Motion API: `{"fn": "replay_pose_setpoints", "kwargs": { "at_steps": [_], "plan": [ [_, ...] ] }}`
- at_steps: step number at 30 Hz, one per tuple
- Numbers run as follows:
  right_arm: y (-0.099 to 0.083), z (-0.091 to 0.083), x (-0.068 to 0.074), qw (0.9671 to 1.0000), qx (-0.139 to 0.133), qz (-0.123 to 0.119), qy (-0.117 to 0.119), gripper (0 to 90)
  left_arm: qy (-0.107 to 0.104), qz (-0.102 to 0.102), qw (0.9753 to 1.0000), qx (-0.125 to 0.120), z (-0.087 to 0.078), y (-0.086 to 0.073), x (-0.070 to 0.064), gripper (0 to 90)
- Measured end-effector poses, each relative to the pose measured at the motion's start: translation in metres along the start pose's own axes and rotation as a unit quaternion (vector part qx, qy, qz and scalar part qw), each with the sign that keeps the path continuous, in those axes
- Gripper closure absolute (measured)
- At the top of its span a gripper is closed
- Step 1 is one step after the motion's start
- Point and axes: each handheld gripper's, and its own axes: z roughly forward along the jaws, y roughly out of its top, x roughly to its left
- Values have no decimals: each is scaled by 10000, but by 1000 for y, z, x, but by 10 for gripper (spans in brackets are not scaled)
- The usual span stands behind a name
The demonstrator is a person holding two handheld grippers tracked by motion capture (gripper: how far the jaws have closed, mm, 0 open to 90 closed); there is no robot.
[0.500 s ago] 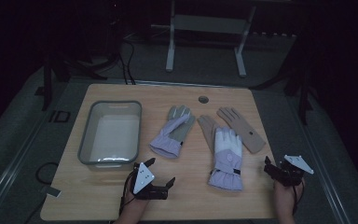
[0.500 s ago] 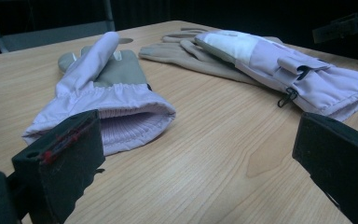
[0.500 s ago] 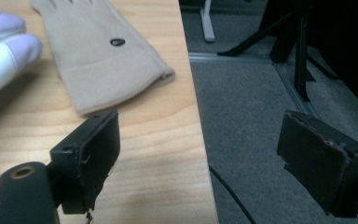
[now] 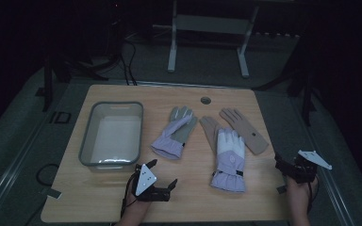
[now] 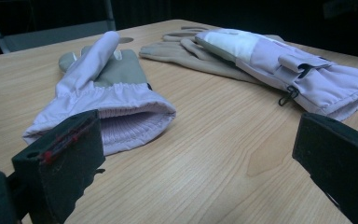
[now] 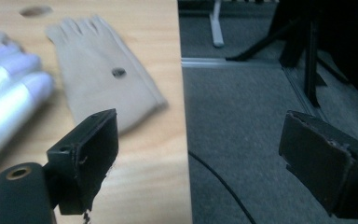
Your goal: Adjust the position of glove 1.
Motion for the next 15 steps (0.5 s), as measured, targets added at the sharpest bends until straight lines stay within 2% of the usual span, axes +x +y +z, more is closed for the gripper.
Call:
{"fn": "replay_pose_setpoints", "kwargs": {
  "at_steps": [3,4,6,7,9,11,13,14,15],
  "plan": [
    [9,-1,2,9999,-1,-96,55,119,-18,-15,10000,4,0,0,0,20],
    [19,-3,4,9998,-54,-63,203,119,-28,-27,10000,4,0,0,1,20],
    [23,-3,5,9996,-52,-78,256,120,-34,-39,10000,-1,0,0,1,20],
    [32,-4,8,9993,-58,-61,373,119,-35,-37,10000,5,0,0,1,20],
    [37,-4,11,9991,-60,-36,430,119,-38,-36,10000,8,0,0,1,20],
    [52,-5,19,9983,-127,-89,553,120,-42,-3,10000,6,0,0,0,20],
    [61,-2,26,9966,63,-218,796,134,-37,11,10000,11,0,0,0,20],
    [61,-2,26,9966,63,-218,796,134,-40,27,10000,15,0,0,0,20],
    [69,1,32,9927,193,-133,1183,145,-47,33,10000,16,0,0,-1,20]
  ]
}}
